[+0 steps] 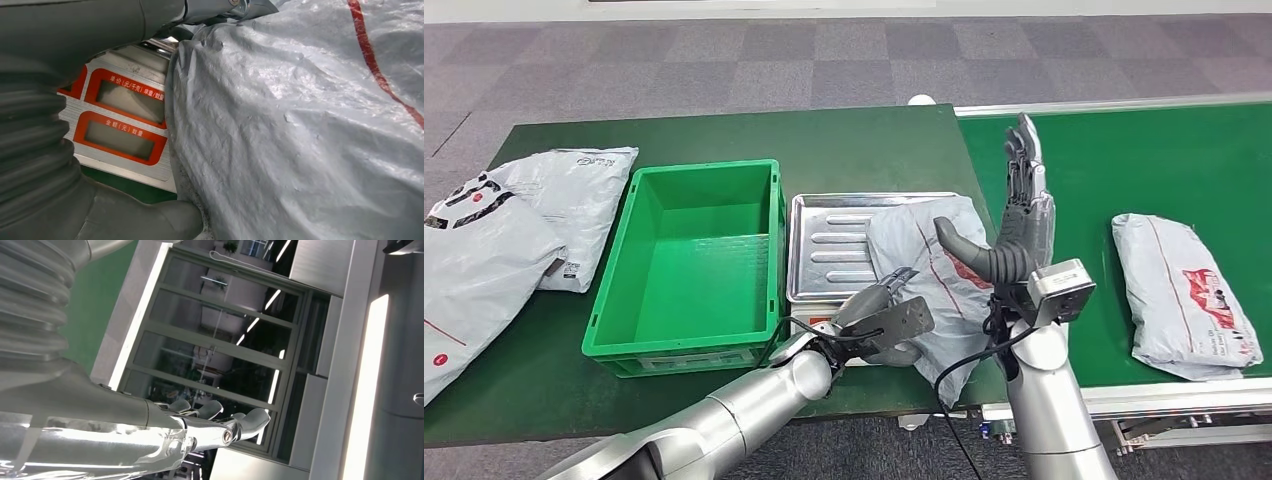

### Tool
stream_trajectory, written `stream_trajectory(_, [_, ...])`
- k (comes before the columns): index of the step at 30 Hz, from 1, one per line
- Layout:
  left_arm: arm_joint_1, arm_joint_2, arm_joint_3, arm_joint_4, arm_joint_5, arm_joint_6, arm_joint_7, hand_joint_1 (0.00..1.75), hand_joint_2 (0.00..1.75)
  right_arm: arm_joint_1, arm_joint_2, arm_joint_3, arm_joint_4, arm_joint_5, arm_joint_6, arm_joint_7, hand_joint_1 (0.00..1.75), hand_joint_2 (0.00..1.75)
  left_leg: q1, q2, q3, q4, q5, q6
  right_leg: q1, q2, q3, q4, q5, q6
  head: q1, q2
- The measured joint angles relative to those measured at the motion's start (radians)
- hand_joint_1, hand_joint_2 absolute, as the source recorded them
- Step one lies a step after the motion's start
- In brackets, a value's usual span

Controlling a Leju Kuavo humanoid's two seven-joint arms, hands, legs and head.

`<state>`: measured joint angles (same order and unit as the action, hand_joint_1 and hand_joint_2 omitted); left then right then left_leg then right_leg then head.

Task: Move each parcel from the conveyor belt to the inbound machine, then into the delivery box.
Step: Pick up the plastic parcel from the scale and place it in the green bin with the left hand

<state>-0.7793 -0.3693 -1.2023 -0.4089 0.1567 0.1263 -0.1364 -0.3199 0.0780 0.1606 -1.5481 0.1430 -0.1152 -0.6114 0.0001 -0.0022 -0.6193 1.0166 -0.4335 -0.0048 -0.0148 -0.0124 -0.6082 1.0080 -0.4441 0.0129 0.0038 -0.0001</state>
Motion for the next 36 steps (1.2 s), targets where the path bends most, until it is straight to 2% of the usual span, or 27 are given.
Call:
stream_trajectory(5, [0.002, 0.000, -0.002, 0.003, 0.007, 0.021, -0.009, 0.00, 1.75, -0.007, 0.006, 0.000, 0.002, 0.001, 0.006, 0.006, 0.00, 1.75, 0.000, 0.000, 0.000, 0.000, 0.000, 0.000, 0.000, 0.000, 0.000, 0.000, 0.000, 0.000, 0.000, 0.000])
stream_trajectory(6, [0.002, 0.000, -0.002, 0.004, 0.008, 0.022, -0.010, 0.14, 1.75, -0.008, 0.006, 0.000, 0.002, 0.001, 0.007, 0.006, 0.00, 1.75, 0.000, 0.000, 0.000, 0.000, 0.000, 0.000, 0.000, 0.000, 0.000, 0.000, 0.000, 0.000, 0.000, 0.000])
stream_trajectory(9, [0.003, 0.000, -0.002, 0.005, 0.009, 0.031, -0.013, 1.44, 1.75, -0.011, 0.008, 0.000, 0.002, 0.001, 0.008, 0.007, 0.00, 1.75, 0.000, 0.000, 0.000, 0.000, 0.000, 0.000, 0.000, 0.000, 0.000, 0.000, 0.000, 0.000, 0.000, 0.000])
stream_trajectory(10, [0.005, 0.000, -0.002, 0.005, 0.010, 0.043, -0.017, 1.75, 1.75, -0.011, 0.008, 0.000, 0.002, 0.001, 0.008, 0.007, 0.00, 1.75, 0.000, 0.000, 0.000, 0.000, 0.000, 0.000, 0.000, 0.000, 0.000, 0.000, 0.000, 0.000, 0.000, 0.000])
stream_trajectory(14, [0.017, 0.000, -0.001, 0.010, 0.033, 0.146, -0.067, 1.75, 1.75, -0.011, 0.011, 0.000, 0.002, 0.003, 0.008, 0.011, 0.00, 1.75, 0.000, 0.000, 0.000, 0.000, 0.000, 0.000, 0.000, 0.000, 0.000, 0.000, 0.000, 0.000, 0.000, 0.000])
stream_trajectory(18, [0.034, 0.000, 0.022, 0.015, 0.098, 0.252, -0.196, 1.75, 1.75, -0.011, 0.016, 0.000, 0.002, 0.004, 0.008, 0.012, 0.00, 1.75, 0.000, 0.000, 0.000, 0.000, 0.000, 0.000, 0.000, 0.000, -0.001, 0.000, 0.000, 0.000, 0.000, 0.000])
stream_trajectory(21, [0.043, 0.000, 0.058, 0.016, 0.149, 0.292, -0.288, 1.75, 1.75, -0.014, 0.018, 0.000, 0.005, 0.004, 0.008, 0.012, 0.00, 1.75, 0.000, 0.000, -0.001, 0.000, 0.000, 0.000, 0.000, 0.000, -0.001, 0.000, 0.000, 0.000, 0.000, 0.000])
stream_trajectory(28, [0.050, 0.000, 0.164, 0.009, 0.321, 0.207, -0.377, 1.75, 1.75, -0.025, 0.020, 0.000, 0.026, -0.002, -0.002, 0.005, 0.00, 1.75, 0.000, 0.000, -0.001, 0.000, 0.000, 0.000, 0.000, 0.000, -0.002, 0.000, 0.000, 0.000, 0.000, 0.000])
stream_trajectory(36, [0.050, 0.000, 0.234, 0.004, 0.416, 0.210, -0.461, 1.75, 1.75, -0.035, 0.020, 0.000, 0.051, -0.015, -0.013, -0.006, 0.00, 1.75, 0.000, 0.000, -0.001, 0.000, 0.000, 0.000, 0.000, 0.000, -0.002, 0.000, 0.000, 0.000, 0.000, 0.000])
